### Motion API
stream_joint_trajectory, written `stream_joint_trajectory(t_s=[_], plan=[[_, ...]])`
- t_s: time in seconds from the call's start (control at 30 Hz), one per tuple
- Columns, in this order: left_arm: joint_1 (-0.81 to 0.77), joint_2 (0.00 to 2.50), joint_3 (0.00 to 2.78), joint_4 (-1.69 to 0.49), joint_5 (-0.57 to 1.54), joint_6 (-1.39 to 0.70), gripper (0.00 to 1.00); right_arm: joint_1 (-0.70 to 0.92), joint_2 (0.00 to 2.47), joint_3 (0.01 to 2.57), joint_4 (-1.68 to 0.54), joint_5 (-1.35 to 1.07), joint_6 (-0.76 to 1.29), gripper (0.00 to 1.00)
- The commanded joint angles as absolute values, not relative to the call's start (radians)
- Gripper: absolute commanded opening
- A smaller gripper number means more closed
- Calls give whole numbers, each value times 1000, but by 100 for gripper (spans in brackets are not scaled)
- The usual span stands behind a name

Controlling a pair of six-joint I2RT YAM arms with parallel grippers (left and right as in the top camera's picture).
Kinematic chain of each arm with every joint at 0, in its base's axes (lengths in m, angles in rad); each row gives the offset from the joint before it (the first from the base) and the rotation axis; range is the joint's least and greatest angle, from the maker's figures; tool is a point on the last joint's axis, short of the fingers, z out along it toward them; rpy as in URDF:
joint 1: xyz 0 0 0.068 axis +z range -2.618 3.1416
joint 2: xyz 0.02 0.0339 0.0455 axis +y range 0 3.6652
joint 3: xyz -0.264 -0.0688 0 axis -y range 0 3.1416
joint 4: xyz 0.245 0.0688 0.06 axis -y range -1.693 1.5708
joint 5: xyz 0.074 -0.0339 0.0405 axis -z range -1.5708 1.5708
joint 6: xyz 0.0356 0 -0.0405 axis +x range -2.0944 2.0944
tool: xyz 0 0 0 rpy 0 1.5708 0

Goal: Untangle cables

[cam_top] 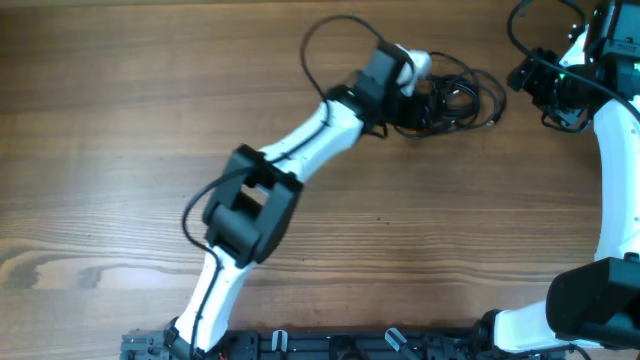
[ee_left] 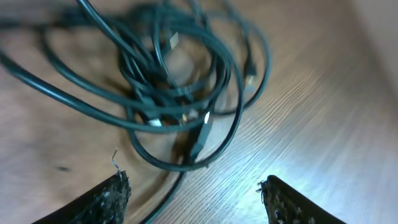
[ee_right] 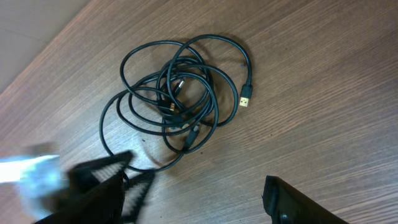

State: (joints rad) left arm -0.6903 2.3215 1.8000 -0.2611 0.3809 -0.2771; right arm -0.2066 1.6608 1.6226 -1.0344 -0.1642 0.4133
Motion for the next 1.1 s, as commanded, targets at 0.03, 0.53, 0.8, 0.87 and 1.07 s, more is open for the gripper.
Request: stream_joint_trajectory(t_s=[0.03,0.53,0.8,0.87,1.07], plan=[[-735,2353,1803,-255,130,-281,71,-203,1657,1628,-1050,-173,393,73],[-742,2432,1803,-67,-4,-480,74,-199,1663,1628,-1061,-173,392,73],[-743,2486,1803,28,-96,-480,66,-200,1663,1628,-1061,-173,392,73],[-742,2503,1803,50,-107,-480,66,-199,1663,1628,-1061,-173,393,73],[-742,2516,1803,68,-106,-480,30,-200,1663,1628,-1061,-173,393,73]])
